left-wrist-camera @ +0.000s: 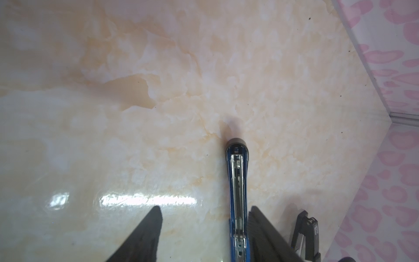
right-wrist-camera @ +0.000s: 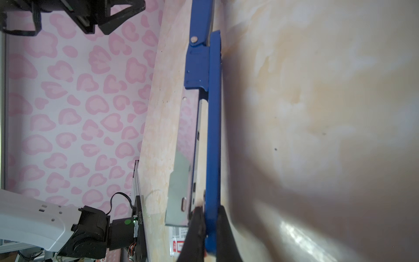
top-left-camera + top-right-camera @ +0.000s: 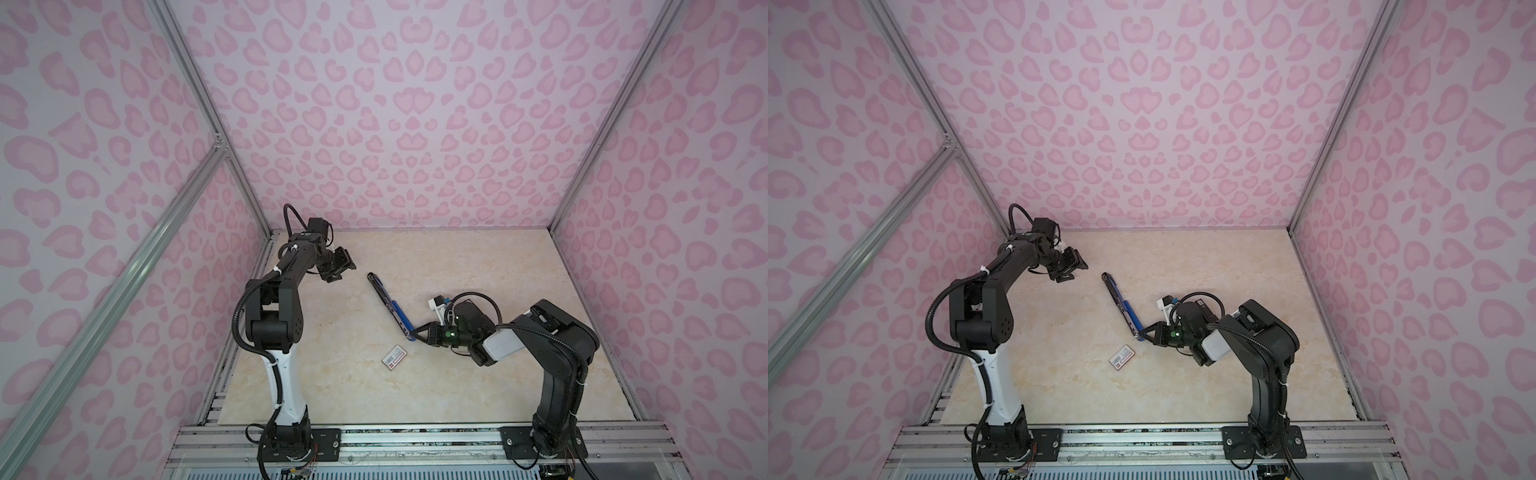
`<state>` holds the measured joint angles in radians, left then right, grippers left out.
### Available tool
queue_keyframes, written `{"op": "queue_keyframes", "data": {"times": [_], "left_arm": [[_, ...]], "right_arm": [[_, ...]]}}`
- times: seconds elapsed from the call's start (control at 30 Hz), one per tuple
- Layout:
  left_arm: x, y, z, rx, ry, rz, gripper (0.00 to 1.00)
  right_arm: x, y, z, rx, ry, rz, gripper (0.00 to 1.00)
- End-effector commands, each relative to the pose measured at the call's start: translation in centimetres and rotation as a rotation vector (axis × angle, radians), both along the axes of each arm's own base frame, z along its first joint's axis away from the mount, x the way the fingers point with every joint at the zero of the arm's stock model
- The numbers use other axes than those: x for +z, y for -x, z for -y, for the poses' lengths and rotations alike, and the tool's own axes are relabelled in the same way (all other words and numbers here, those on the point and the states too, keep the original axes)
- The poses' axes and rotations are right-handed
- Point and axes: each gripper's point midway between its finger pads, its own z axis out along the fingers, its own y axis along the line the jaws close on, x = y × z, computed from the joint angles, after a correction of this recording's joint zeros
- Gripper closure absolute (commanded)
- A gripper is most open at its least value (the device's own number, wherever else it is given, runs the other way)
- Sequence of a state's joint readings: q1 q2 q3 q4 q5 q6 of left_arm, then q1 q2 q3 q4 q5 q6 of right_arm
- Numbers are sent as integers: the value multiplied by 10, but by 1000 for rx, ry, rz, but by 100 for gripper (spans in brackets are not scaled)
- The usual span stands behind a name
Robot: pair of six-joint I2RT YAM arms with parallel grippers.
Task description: Load the staples into the stapler
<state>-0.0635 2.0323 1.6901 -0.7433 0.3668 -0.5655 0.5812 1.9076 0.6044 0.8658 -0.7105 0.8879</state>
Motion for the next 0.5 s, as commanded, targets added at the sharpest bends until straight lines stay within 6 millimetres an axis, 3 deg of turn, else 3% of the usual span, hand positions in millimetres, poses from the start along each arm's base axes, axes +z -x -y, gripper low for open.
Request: {"op": "queue_keyframes", "data": {"times": [0.0,0.3,0.47], "left_arm": [[15,4,1,28,30,54,37],[23,49,7,36,75,86,37],[11,74,15,17,68,55,37]], "right_arm": [[-1,-8,-1,-28,18,-47,100],[-3,-33,-10,-88,-44,-177,100],[-14,-39,-10,-120,-34,-233,97]]}}
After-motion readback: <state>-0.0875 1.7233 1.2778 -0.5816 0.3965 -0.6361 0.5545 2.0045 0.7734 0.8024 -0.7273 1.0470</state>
